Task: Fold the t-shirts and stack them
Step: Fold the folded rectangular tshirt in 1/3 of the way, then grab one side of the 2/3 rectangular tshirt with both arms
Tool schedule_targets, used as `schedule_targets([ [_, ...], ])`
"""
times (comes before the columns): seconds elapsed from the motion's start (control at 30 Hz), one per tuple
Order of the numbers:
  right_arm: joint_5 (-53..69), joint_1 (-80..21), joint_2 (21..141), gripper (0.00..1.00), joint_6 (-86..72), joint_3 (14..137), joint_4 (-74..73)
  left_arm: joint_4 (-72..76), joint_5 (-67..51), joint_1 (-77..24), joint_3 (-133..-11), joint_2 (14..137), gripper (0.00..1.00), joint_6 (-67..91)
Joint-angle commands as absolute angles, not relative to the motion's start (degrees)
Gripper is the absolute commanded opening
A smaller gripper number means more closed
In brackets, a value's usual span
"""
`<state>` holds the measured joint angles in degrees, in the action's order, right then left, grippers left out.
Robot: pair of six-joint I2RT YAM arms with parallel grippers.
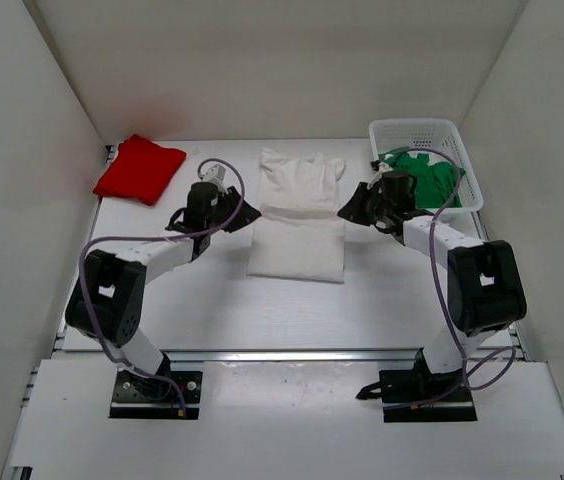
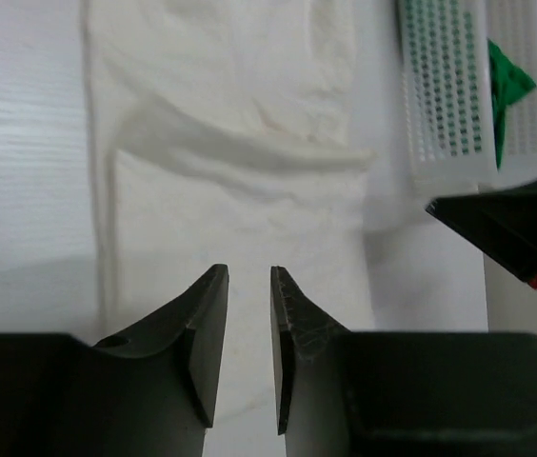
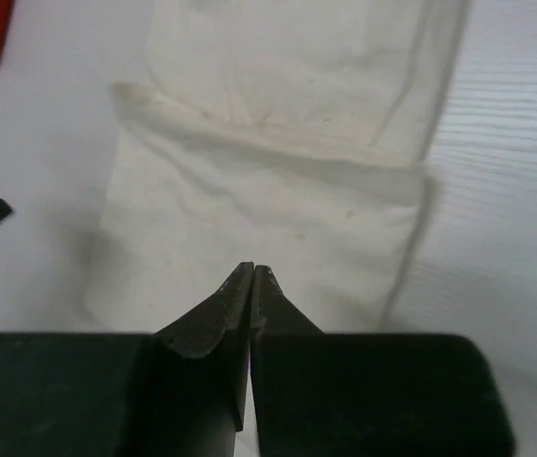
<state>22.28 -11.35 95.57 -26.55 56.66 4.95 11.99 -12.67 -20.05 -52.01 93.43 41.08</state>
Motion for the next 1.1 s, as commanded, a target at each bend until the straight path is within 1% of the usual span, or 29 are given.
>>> schedule_targets([
  [0.0, 20.7, -16.9, 94.7, 0.00, -24.1, 55.6, 7.8, 17.4, -10.4, -26.7, -46.5, 93.0, 0.34, 41.3],
  [0.03, 21.2, -18.7, 95.9, 0.00, -23.4, 55.9, 7.0, 17.0, -11.3, -27.2, -46.5, 95.3, 0.34, 40.6],
  [0.1, 20.6, -20.8, 97.1, 0.00, -22.8, 56.3, 6.1, 17.2, -13.4, -26.5, -46.1, 98.9, 0.30, 41.0],
  [0.2, 20.5, -24.0, 96.4, 0.00, -22.9, 54.2, 6.8, 18.2, -16.1, -25.7, -43.4, 100.9, 0.26, 42.0],
  [0.23, 18.7, -25.3, 95.3, 0.00, -23.2, 52.1, 7.1, 19.2, -15.9, -26.2, -40.5, 100.2, 0.28, 42.3],
  [0.3, 17.4, -25.9, 94.0, 0.00, -23.7, 48.9, 7.6, 21.2, -15.2, -27.5, -36.5, 98.4, 0.28, 42.3],
  [0.47, 15.2, -27.2, 87.6, 0.00, -26.9, 35.9, 10.9, 25.5, -15.5, -31.5, -24.1, 91.1, 0.29, 44.2],
  [0.57, 16.4, -28.5, 83.9, 0.00, -28.6, 30.0, 11.7, 25.8, -16.1, -32.4, -19.7, 85.6, 0.30, 45.6],
  [0.63, 15.6, -29.4, 80.4, 0.01, -29.1, 27.4, 11.3, 24.2, -15.7, -32.2, -18.6, 81.3, 0.35, 45.0],
  [0.67, 15.1, -29.5, 77.7, 0.05, -29.3, 26.1, 10.8, 22.2, -15.4, -31.4, -17.7, 77.9, 0.37, 45.1],
  [0.7, 15.3, -29.6, 74.5, 0.13, -29.4, 25.1, 9.8, 19.5, -14.7, -30.5, -17.3, 74.4, 0.37, 44.2],
  [0.73, 14.9, -29.3, 71.3, 0.20, -30.1, 24.0, 8.9, 16.7, -14.6, -30.0, -17.6, 72.4, 0.41, 43.4],
  [0.83, 15.5, -26.9, 62.4, 0.33, -30.5, 20.6, 6.7, 10.6, -12.0, -27.9, -16.1, 61.8, 0.48, 41.3],
  [0.87, 15.9, -25.7, 60.9, 0.34, -31.2, 19.7, 6.0, 8.5, -12.0, -27.4, -15.9, 60.7, 0.51, 40.7],
  [0.9, 16.3, -24.5, 57.8, 0.38, -31.5, 18.1, 5.0, 7.9, -11.7, -26.9, -15.1, 58.6, 0.54, 40.3],
  [0.93, 17.0, -23.6, 55.8, 0.41, -31.8, 16.9, 3.9, 6.2, -11.4, -26.7, -14.4, 58.0, 0.54, 39.9],
  [0.97, 17.6, -22.1, 55.0, 0.42, -31.6, 16.2, 3.0, 5.1, -11.3, -27.2, -13.9, 57.0, 0.58, 39.4],
  [1.0, 18.4, -21.4, 54.4, 0.46, -31.5, 15.4, 2.6, 5.2, -11.4, -27.3, -12.8, 56.9, 0.59, 39.4],
  [1.07, 19.8, -19.6, 54.6, 0.47, -31.1, 14.1, 2.2, 6.1, -12.0, -27.7, -11.1, 57.7, 0.61, 39.7],
])
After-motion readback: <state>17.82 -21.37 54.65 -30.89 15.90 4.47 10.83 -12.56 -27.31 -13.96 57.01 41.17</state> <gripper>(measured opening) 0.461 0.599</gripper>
